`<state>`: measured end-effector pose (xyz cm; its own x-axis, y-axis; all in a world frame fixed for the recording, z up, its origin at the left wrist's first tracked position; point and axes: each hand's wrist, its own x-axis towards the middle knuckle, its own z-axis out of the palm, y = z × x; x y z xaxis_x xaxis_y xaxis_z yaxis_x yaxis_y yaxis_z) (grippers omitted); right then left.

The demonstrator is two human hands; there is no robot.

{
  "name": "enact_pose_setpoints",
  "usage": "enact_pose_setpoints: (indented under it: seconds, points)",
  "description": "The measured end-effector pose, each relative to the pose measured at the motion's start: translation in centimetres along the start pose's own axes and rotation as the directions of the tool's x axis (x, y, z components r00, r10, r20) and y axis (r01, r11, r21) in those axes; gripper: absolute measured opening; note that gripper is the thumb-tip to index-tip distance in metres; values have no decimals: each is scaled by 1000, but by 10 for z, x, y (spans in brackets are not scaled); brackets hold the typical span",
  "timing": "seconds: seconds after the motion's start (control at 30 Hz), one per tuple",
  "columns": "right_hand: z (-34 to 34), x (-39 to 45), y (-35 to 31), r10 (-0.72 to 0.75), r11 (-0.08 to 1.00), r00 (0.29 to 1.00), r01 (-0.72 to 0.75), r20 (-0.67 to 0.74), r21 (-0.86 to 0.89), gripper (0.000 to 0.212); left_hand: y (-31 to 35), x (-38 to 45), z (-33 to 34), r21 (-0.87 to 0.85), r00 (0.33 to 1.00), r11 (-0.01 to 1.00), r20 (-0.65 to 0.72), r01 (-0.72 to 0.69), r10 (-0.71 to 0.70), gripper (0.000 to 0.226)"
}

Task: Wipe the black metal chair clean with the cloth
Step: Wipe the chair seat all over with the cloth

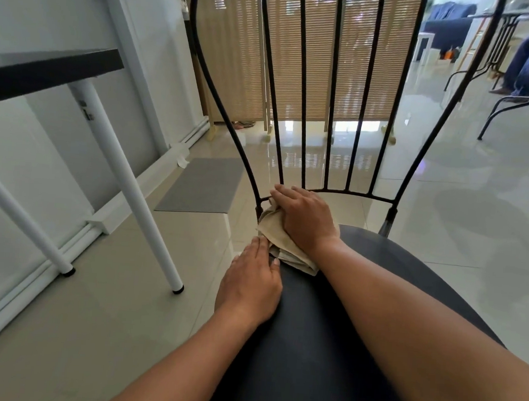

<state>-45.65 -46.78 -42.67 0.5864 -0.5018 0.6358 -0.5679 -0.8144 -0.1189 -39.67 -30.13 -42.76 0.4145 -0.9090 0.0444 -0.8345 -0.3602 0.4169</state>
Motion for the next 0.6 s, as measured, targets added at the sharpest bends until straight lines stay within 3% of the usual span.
enact_pose_setpoints:
  seconds: [0.07,0.17,0.37,0.5,0.6]
  points:
    - [-3,-4,1,45,999,979,-39,-199,35,32,0,-1,0,20,1000,999,6,-30,30,59]
    - [-5,-5,3,83,996,957,-76,-278,36,30,1,-1,0,36,999,998,7,-51,51,60]
    - [2,3,5,193,974,981,-193,-8,-115,30,0,-1,2,69,997,995,21,-72,71,62]
    - [-1,8,5,273,953,929,-226,251,-203,51,0,-1,4,69,996,994,27,-85,83,63]
    - [0,11,6,285,953,920,-241,270,-185,47,-1,-1,3,67,996,994,28,-87,85,63]
